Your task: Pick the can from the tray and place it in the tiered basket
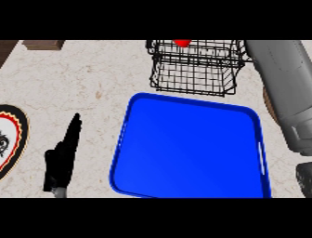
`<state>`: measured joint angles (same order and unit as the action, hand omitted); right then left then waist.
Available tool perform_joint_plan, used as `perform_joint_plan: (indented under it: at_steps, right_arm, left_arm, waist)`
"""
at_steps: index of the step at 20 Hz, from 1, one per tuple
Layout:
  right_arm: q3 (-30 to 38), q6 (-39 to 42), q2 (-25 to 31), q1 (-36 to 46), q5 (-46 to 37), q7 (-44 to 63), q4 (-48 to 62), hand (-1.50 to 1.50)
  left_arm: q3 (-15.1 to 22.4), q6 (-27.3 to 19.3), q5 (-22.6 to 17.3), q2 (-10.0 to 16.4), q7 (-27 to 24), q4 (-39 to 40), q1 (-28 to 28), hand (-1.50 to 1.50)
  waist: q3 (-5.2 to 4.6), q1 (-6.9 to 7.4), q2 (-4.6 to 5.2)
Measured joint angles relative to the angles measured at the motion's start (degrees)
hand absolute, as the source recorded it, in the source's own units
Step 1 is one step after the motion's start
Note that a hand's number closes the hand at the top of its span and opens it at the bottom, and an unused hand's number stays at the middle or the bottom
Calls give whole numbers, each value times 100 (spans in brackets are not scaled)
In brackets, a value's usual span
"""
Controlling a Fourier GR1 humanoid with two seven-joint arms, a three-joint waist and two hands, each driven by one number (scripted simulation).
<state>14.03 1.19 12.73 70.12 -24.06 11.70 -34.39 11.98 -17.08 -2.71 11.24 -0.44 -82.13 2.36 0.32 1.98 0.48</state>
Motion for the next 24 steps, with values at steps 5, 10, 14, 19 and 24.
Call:
perform_joint_plan:
  at_steps: [5,10,14,19,24]
  right_arm:
    - [497,-314,-4,106,454,-305,57,-150]
    - [888,-1093,380,153,542,-424,-16,-150]
    - [1199,-1191,1033,21,658,-247,-53,-150]
    - [1637,-611,2006,-409,1025,-151,-118,-150]
    - [2139,358,3091,-1004,1476,-399,106,-150]
  left_arm:
    - [-18,-6,29,-27,77,-5,4,0]
    - [-68,17,26,-29,-11,-3,65,0]
    - [-108,35,13,-9,-5,-58,163,0]
    - [-160,-27,23,-41,84,-112,206,0]
    - [-156,-34,54,-56,198,-171,196,0]
  waist:
    - [3,-42,-20]
    - [0,-79,-29]
    - [2,-149,-51]
    - [1,-224,-70]
    - [3,-219,-54]
